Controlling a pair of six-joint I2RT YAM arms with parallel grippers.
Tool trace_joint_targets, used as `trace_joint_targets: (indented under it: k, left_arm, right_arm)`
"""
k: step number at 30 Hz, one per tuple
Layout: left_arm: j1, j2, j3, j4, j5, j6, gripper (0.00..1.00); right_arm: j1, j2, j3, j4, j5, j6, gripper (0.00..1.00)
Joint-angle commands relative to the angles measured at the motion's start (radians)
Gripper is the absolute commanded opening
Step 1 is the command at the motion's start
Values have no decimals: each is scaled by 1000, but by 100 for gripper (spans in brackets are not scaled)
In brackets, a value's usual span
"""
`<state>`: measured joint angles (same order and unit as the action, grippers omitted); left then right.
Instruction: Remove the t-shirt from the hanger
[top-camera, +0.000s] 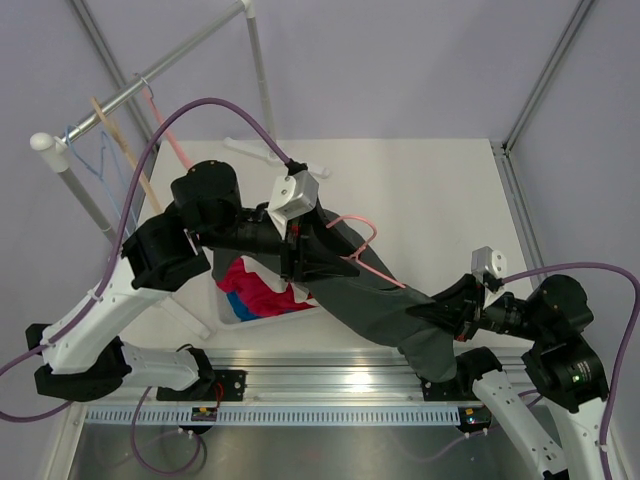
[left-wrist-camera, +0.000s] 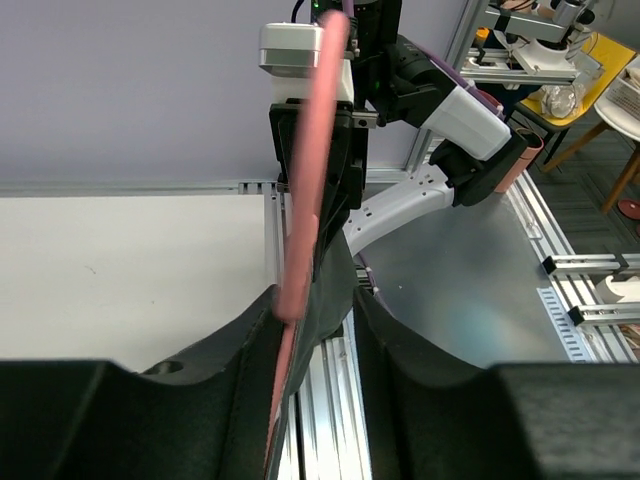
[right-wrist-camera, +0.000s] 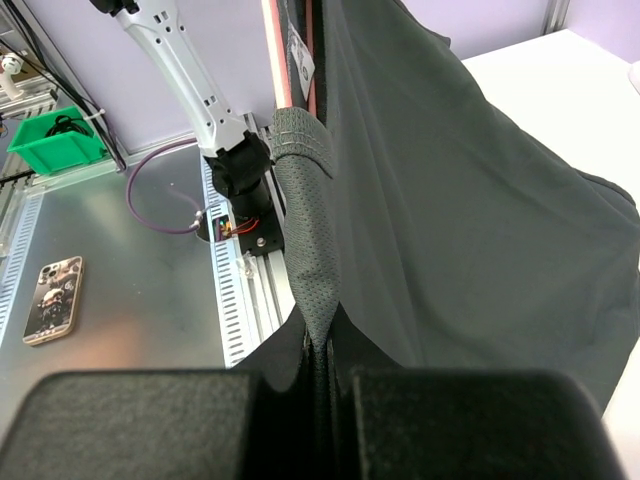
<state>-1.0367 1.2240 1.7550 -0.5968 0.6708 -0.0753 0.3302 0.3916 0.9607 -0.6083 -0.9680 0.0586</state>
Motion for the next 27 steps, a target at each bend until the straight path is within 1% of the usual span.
trace_joint_targets:
  k: [1, 2, 5, 6, 7, 9, 10, 11, 12, 13, 14, 15, 16, 17, 19, 23, 25, 26, 27]
  left_arm:
    - [-2, 11, 1, 64, 52, -32, 31]
    - [-2, 11, -3, 69, 44, -41, 29]
    - [-2, 19, -3, 72, 33, -57, 17]
    - [-3, 20, -3, 71, 24, -60, 11]
    - [-2, 19, -3, 72, 7, -64, 0]
    - [-2, 14, -6, 75, -36, -72, 0]
    - [-2, 9, -6, 77, -51, -75, 0]
    - [-2, 5, -6, 80, -106, -84, 0]
    - [-2, 2, -5, 86, -146, -92, 0]
    - [-2, -3, 0, 89, -227, -101, 0]
    - [-2, -4, 4, 91, -255, -103, 0]
    - [-2, -6, 9, 95, -278, -106, 0]
    - [-2, -4, 20, 95, -315, -118, 0]
    - [-2, -4, 29, 95, -326, -122, 0]
    - [-2, -3, 64, 74, -355, -129, 0]
    - [-2, -35, 77, 52, -430, -129, 0]
    - [-2, -46, 74, 42, -448, -126, 0]
    - [-2, -52, 78, 14, -454, -123, 0]
    - [-2, -54, 81, -1, -465, -116, 0]
  right_arm:
    - [4, 15, -4, 77, -3, 38, 0]
    - [3, 18, -4, 79, -3, 38, 0]
    - [4, 33, -8, 90, 8, 49, 0]
    - [3, 38, -8, 94, 9, 50, 0]
    - [3, 39, -10, 94, 14, 55, 0]
    - [4, 44, -10, 99, 29, 63, 0]
    - [4, 46, -8, 102, 67, 72, 0]
    - [4, 47, -8, 107, 95, 79, 6]
    - [4, 56, 2, 102, 121, 89, 24]
    - [3, 64, 10, 94, 164, 87, 58]
    - [3, 84, 27, 73, 176, 86, 67]
    - [3, 92, 33, 62, 186, 80, 73]
    - [4, 101, 38, 56, 196, 75, 82]
    - [4, 107, 36, 44, 209, 72, 85]
    - [3, 105, 29, 41, 261, 67, 89]
    - [4, 110, 19, 53, 327, 67, 89]
    - [3, 113, 21, 38, 400, 75, 84]
    - [3, 113, 23, 32, 452, 78, 76]
    - [4, 113, 21, 27, 475, 83, 72]
